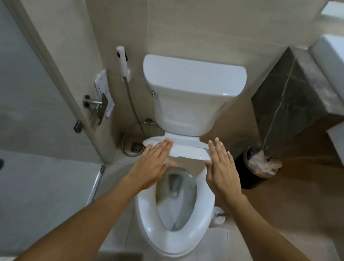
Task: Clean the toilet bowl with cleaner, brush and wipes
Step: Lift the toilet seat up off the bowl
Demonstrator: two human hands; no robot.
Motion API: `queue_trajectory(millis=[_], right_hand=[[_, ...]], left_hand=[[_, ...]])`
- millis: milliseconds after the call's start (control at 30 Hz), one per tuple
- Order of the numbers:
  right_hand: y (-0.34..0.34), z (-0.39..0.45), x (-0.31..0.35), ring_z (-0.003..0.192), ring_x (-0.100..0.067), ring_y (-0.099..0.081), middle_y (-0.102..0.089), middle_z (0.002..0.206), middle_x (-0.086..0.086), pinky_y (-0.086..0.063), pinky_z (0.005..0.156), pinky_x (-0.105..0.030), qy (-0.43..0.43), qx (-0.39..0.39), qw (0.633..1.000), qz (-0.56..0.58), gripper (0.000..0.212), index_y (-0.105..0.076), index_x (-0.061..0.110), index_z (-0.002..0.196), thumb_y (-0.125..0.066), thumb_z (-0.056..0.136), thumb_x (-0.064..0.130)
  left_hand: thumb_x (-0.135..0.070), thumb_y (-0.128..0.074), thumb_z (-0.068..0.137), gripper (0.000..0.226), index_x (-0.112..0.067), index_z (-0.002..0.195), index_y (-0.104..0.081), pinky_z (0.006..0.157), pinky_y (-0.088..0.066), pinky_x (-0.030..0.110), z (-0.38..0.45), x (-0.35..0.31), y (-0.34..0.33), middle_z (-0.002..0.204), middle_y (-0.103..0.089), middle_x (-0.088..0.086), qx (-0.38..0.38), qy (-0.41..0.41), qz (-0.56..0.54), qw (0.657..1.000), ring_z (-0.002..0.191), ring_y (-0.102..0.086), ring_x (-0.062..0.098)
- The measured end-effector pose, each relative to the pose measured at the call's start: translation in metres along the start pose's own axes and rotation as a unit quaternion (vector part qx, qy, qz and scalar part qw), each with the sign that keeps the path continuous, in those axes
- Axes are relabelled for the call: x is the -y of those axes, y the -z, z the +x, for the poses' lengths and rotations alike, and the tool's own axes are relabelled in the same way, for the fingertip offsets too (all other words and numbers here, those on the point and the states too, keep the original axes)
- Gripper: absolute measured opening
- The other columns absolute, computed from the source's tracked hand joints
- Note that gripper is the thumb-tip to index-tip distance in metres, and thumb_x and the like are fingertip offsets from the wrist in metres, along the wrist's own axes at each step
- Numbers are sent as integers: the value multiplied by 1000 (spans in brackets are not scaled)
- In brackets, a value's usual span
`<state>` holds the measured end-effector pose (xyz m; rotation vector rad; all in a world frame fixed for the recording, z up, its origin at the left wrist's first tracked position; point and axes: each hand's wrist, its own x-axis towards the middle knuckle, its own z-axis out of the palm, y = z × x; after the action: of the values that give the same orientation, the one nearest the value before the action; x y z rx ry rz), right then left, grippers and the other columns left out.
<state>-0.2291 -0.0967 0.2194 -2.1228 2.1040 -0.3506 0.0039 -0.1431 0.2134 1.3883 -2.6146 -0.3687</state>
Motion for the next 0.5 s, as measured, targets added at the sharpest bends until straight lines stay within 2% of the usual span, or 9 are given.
queue_trajectory(millis=[167,233,333,500], right_hand=[[33,63,6,149,-16,-4,-8,161,-2,-6,119,-37,-35,-8,999,16,56,-12,15,154,-19,103,37],[42,87,7,149,-14,-3,-8,161,-1,-5,119,-37,-35,-12,999,26,54,-11,17,154,-18,104,36],[51,128,4,149,-16,-4,-10,161,-2,-7,119,-38,-30,-21,998,44,53,-11,18,154,-18,104,35],[60,182,-8,149,-19,-9,-15,160,-5,-10,119,-35,-26,-32,997,61,51,-14,13,153,-19,105,31]], left_hand=[[-74,19,77,100,-10,152,-1,118,-3,35,49,1,32,160,-6,5,-17,19,17,1000,147,-6,16],[-72,6,82,93,-10,151,3,118,-2,35,70,2,43,160,-1,6,-19,32,19,999,147,-3,15],[-57,-18,97,76,-10,151,8,118,2,35,101,6,57,160,5,7,-22,40,35,998,147,1,16],[-51,-21,99,73,-9,151,8,119,1,37,153,10,74,159,8,9,-7,75,39,996,147,5,19]])
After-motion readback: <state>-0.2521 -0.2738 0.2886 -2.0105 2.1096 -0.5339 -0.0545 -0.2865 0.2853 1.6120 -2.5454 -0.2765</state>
